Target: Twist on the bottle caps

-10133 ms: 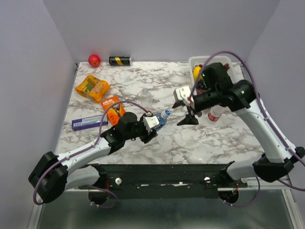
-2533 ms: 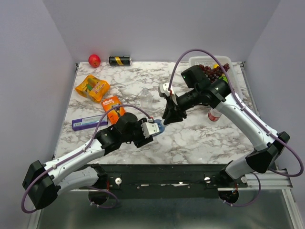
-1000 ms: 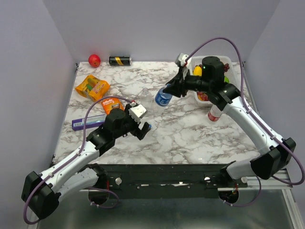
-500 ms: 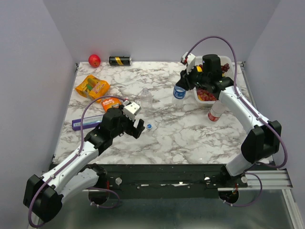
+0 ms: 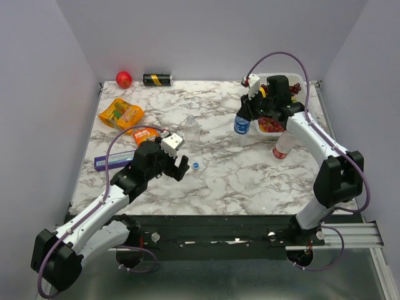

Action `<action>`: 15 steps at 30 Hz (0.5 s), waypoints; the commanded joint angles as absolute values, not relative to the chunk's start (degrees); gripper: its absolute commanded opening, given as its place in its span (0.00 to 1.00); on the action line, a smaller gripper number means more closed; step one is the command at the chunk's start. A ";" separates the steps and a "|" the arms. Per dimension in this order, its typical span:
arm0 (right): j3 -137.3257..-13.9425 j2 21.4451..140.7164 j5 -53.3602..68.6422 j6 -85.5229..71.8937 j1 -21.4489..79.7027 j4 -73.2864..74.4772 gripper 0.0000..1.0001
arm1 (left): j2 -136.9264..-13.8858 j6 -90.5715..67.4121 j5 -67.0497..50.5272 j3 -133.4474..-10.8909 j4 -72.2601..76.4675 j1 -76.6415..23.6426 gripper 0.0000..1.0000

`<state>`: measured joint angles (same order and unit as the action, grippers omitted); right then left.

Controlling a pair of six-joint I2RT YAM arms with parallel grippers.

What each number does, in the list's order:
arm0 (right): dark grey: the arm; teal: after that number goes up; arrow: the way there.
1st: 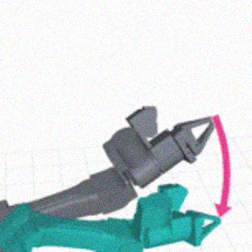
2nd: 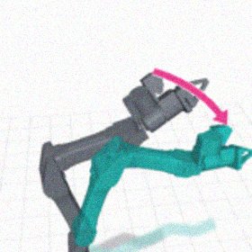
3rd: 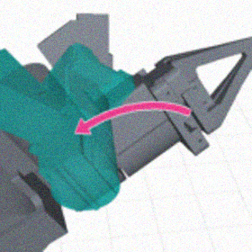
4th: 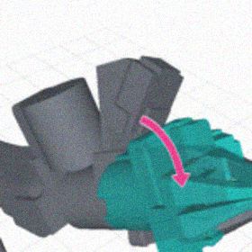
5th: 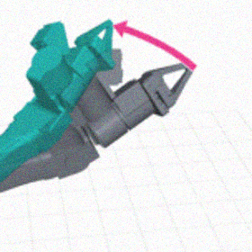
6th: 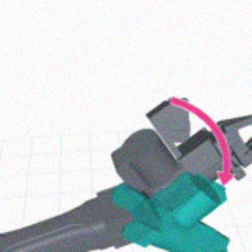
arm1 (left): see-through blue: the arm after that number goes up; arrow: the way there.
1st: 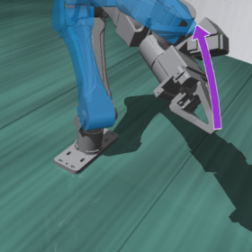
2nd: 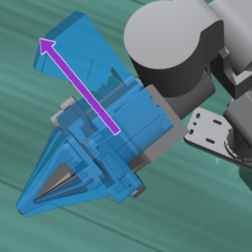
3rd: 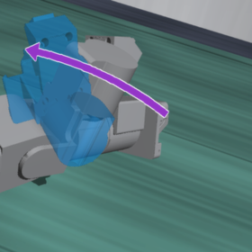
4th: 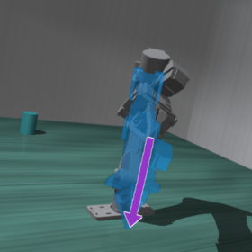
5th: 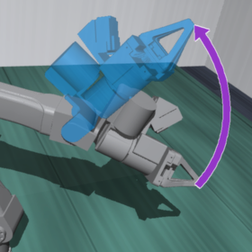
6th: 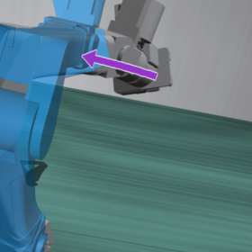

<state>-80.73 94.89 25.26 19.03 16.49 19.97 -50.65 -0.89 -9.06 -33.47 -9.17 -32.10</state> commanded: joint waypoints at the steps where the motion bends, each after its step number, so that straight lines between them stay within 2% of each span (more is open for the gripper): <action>1: -79.02 95.45 24.00 18.11 16.35 18.99 0.23 | -50.71 -0.79 -9.67 -33.22 -8.53 -31.55 0.99; 3: -78.49 95.19 23.82 17.93 16.43 18.55 0.30 | -50.89 -0.53 -9.76 -33.40 -8.61 -31.55 0.99; 4: -78.40 95.01 23.47 18.02 16.35 18.54 0.39 | -50.80 -0.61 -9.76 -33.40 -8.61 -31.47 0.99; 7: -78.13 94.66 22.59 17.75 16.44 18.37 0.50 | -51.06 -0.44 -9.93 -33.31 -8.53 -31.46 0.99; 10: -78.13 94.31 22.06 17.84 16.35 18.37 0.55 | -51.33 -0.44 -10.28 -33.22 -8.17 -31.46 0.99; 15: -79.19 93.87 22.06 17.84 16.44 18.54 0.57 | -51.24 -0.53 -10.46 -33.05 -7.91 -31.46 0.99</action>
<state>-78.89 94.83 23.49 18.02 16.49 18.13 -51.16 -0.69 -9.13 -33.47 -9.13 -31.83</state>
